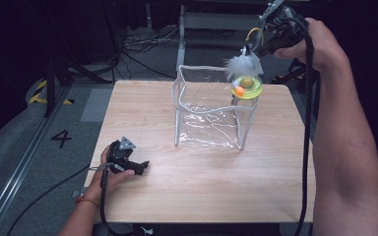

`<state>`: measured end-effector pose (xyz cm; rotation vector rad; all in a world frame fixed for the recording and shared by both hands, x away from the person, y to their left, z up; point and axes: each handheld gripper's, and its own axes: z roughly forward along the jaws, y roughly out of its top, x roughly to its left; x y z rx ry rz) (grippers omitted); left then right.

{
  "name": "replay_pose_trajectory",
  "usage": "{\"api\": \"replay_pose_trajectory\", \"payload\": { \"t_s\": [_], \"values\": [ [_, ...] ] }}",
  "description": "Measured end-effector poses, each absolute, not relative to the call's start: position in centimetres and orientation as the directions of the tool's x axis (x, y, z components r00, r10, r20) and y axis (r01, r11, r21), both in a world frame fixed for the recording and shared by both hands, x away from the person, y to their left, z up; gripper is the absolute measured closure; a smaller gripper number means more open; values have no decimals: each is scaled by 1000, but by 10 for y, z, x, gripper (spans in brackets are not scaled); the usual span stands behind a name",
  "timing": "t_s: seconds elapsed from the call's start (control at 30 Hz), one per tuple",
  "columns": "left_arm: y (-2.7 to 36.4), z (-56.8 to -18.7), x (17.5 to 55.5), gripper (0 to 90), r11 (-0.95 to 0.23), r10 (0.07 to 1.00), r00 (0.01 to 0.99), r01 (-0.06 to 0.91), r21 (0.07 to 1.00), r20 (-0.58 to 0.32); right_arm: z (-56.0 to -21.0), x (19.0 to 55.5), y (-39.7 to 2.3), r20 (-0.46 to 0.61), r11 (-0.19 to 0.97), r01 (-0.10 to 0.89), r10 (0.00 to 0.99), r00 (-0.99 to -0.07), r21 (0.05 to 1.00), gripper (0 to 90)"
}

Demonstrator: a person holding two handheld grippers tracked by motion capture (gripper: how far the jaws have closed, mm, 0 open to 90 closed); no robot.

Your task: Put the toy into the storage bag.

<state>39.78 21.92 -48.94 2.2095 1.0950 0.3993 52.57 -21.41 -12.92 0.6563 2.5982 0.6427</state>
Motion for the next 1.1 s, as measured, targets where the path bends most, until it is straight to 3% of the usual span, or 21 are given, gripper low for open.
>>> {"api": "replay_pose_trajectory", "payload": {
  "t_s": [0.47,1.1],
  "values": [
    [219,-490,398,5,-455,792,610,600,658,-10,-186,542,-179,-193,811,322,461,-866,489,885],
    [219,-489,398,5,-456,792,611,600,657,-8,-238,544,-174,-145,835,327,426,-893,442,885]
  ]
}}
